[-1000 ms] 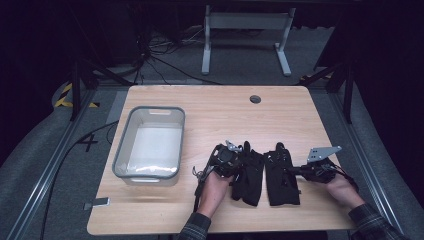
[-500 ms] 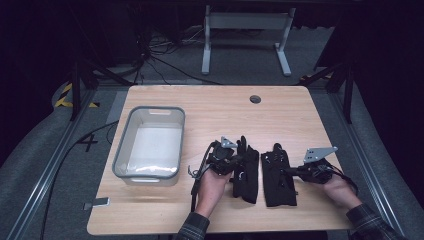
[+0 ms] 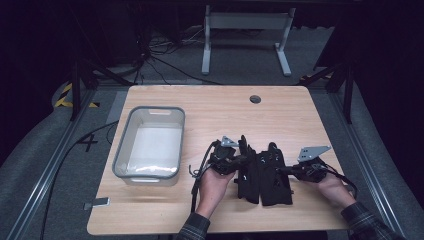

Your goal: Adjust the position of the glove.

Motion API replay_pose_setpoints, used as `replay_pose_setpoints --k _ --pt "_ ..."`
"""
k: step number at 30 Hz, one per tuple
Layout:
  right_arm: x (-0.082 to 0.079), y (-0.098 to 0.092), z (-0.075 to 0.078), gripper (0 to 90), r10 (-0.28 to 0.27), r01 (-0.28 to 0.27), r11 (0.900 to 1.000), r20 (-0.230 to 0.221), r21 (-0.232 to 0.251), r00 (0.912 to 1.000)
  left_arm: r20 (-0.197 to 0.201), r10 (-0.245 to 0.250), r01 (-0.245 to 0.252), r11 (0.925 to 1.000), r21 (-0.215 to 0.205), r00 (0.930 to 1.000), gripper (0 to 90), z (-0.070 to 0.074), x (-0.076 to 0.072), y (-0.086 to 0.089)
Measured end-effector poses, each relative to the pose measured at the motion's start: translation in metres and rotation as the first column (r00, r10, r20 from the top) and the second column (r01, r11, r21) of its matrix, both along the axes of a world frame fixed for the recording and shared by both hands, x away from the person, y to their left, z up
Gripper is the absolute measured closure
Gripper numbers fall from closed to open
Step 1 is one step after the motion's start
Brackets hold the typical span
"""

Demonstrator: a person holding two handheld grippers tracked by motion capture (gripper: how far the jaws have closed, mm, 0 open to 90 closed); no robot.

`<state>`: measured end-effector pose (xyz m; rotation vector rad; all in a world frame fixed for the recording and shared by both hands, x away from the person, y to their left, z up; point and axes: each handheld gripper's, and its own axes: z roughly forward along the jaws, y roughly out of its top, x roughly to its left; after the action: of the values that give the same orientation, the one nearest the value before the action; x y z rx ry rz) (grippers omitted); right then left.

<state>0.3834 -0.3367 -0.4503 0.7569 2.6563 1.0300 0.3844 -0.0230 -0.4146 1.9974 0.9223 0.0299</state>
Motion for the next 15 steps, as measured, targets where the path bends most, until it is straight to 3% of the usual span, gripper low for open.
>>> replay_pose_setpoints --k 6,15 --pt "0.003 0.003 -0.001 90.0 0.003 -0.003 1.000 -0.004 0.012 1.0000 0.006 -0.017 0.017 0.9997 -0.016 0.9998 87.2 0.006 0.003 -0.004" --pt "0.005 0.010 -0.001 90.0 0.018 -0.018 1.000 -0.011 0.014 0.9998 0.004 -0.066 0.066 0.9968 -0.046 0.9978 87.1 0.008 0.007 -0.026"
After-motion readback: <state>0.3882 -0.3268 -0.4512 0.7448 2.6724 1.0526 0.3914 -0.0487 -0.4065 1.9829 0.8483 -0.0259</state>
